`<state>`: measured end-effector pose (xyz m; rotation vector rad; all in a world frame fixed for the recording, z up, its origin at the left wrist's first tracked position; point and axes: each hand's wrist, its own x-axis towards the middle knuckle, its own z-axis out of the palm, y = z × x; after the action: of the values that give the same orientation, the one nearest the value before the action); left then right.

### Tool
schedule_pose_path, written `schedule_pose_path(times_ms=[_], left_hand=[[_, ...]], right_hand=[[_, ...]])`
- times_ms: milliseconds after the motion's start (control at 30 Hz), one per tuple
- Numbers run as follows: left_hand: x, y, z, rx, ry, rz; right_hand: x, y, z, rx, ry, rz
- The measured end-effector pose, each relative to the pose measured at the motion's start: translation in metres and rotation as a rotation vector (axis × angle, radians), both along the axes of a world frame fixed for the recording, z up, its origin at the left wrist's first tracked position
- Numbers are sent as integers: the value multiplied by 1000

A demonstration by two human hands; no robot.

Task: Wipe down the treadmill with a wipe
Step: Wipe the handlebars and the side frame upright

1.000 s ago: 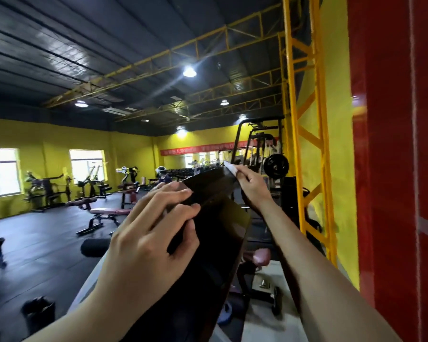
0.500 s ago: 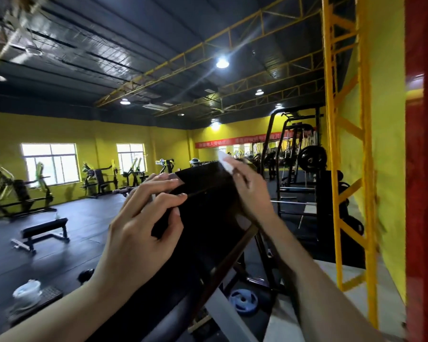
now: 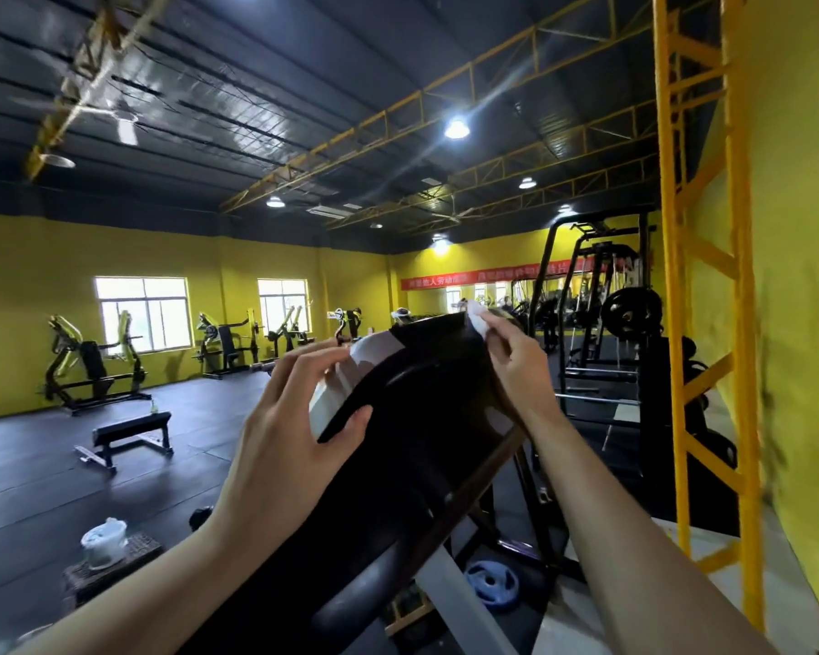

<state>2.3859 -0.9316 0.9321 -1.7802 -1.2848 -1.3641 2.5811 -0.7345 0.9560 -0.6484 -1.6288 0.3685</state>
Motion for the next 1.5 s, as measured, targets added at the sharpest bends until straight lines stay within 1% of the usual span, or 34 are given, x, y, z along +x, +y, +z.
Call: schedule_pose_path(times_ms=[67, 133, 233, 300, 333, 367, 467, 500, 533, 600, 667, 700, 767, 800, 867, 933, 1000, 1033, 1100, 1133, 1267, 1300, 1367, 1400, 1467, 1500], left_hand=[[-10, -3, -5, -35, -76, -14], [-16, -5, -8, -58, -114, -26], [-18, -10, -9, -95, -116, -60], [-20, -13, -10, -132, -125, -89], [-22, -15, -11, -144, -126, -92], [-24, -16, -12, -152, -116, -91], [-28, -18, -13, -162, -36, -73], [-29, -18, -13, -157, -10, -64], [-29, -19, -11, -149, 8, -59], [-28, -18, -9, -128, 33, -51], [-26, -20, -8, -113, 56, -44], [-25, -22, -8, -107, 77, -38], [-21, -25, -8, -97, 149, -18], [-18, -25, -8, -93, 197, -9], [-14, -23, -6, -69, 299, 21], [-8, -16, -2, -37, 408, 67], [0, -6, 0, -36, 492, 109], [3, -2, 2, -45, 517, 130], [6, 7, 2, -68, 545, 168], [7, 10, 2, -74, 552, 177], [6, 13, -3, -81, 546, 176], [7, 13, -4, -82, 536, 170], [9, 11, -4, -82, 509, 154], [11, 11, -4, -82, 497, 148], [13, 11, -5, -86, 476, 136], [14, 11, -6, -88, 463, 135]], right_hand=[[-18, -42, -1, 93, -12, 64], [-41, -86, -10, 301, -73, 121], [-64, -107, -20, 671, -242, 10], [-67, -102, -22, 747, -298, -84], [-67, -100, -21, 729, -278, -108], [-67, -101, -21, 677, -219, -127], [-72, -109, -21, 483, 22, -149], [-77, -114, -24, 469, 35, -169], [-82, -118, -28, 486, 6, -199], [-87, -124, -40, 582, -84, -254], [-80, -124, -50, 616, -88, -280], [-72, -122, -55, 579, -44, -282], [-54, -117, -66, 414, 50, -285], [-48, -115, -73, 337, 48, -300], [-43, -110, -90, 246, -86, -295], [-44, -109, -100, 157, -211, -193], [-41, -104, -96, 86, -212, -90], [-38, -97, -91, 73, -199, -73], [-30, -64, -79, 80, -197, -97], [-26, -36, -73, 23, -214, -116], [4, 73, -56, -341, -373, -190], [10, 93, -57, -387, -391, -191], [16, 109, -62, -401, -373, -173], [17, 105, -63, -368, -375, -170], [13, 62, -65, -236, -297, -68], [8, 32, -69, -134, -254, 8]])
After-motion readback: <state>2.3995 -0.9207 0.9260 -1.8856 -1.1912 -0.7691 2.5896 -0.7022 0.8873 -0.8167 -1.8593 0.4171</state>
